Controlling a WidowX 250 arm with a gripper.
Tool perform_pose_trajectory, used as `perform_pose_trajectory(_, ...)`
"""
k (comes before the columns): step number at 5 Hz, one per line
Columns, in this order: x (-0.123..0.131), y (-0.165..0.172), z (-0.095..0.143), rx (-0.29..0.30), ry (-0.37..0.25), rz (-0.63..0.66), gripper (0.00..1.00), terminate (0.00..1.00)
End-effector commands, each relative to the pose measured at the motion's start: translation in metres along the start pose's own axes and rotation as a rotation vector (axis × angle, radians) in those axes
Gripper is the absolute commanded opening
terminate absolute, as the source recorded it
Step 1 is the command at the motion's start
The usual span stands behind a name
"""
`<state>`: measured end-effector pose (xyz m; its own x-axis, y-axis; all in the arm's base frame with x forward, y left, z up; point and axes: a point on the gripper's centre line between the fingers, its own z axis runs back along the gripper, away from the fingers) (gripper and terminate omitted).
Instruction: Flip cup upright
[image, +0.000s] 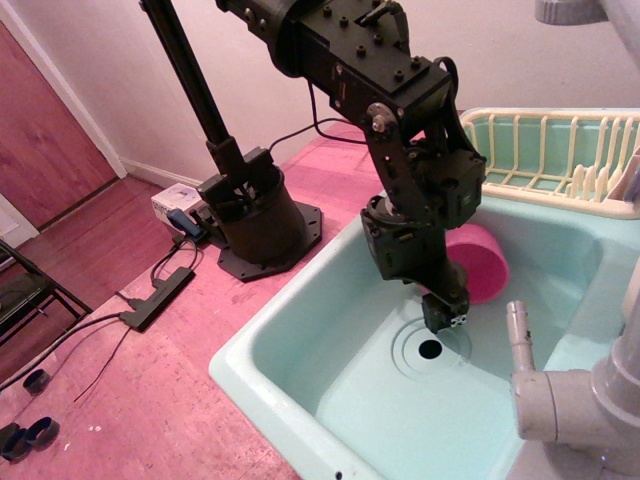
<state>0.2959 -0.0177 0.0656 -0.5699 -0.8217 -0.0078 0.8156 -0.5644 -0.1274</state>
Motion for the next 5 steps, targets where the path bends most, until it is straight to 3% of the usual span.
perform_pose_trajectory(1,-0.035,-0.018,0.023,0.002,0.095,0.035,1.00,0.00)
perform_pose_trajectory(3,-0.048,-0.031,0.039,0.025,0.155,0.107,1.00,0.00)
perform_pose_trajectory(5,-0.048,-0.022,0.025,0.069,0.175,0.172,1.00,0.00)
